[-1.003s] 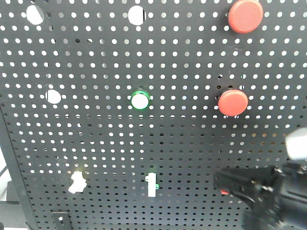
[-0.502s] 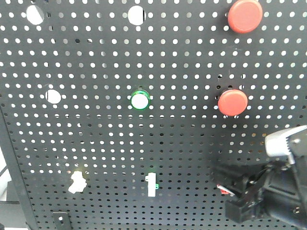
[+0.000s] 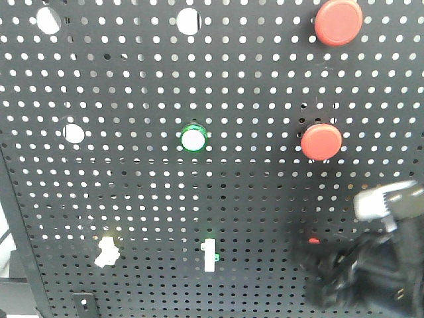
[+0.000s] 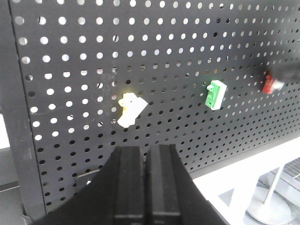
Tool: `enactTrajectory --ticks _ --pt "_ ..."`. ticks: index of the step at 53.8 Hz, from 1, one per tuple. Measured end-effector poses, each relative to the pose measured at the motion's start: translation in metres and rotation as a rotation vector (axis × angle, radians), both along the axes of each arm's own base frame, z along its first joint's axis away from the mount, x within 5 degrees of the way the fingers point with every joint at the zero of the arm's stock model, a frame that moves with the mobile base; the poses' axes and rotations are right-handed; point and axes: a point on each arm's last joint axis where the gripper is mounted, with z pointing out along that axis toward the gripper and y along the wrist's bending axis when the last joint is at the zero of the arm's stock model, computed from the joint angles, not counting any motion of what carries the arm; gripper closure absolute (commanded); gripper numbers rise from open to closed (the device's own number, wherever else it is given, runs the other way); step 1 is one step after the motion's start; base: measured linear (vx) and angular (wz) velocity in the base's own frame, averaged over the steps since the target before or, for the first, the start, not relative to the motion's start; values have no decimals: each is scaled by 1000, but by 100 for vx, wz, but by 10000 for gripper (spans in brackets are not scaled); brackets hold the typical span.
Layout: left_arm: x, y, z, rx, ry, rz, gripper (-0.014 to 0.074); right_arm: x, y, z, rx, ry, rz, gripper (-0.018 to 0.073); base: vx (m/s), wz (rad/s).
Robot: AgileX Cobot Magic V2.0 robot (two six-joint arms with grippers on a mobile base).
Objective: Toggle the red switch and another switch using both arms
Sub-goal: 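Move the right gripper to the red-white switch and push it, then withdraw the right gripper from the red-white switch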
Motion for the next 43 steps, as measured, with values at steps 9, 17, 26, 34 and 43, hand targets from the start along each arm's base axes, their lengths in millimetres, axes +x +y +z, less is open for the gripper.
enactTrajectory --ticks 9,17,26,34,43 --pt "0 0 0 0 0 0 594 -2 2 -8 -39 61 44 566 0 0" --pt "0 0 0 1 0 0 594 -4 3 -11 -56 92 70 566 0 0" --pt "0 0 0 3 -1 0 594 -14 3 -5 -64 73 115 566 0 0" --pt "0 0 0 5 3 -3 594 -35 0 14 -65 -12 156 566 0 0" --pt "-2 -2 -5 45 38 -31 594 -70 -11 44 -68 -193 137 566 0 0"
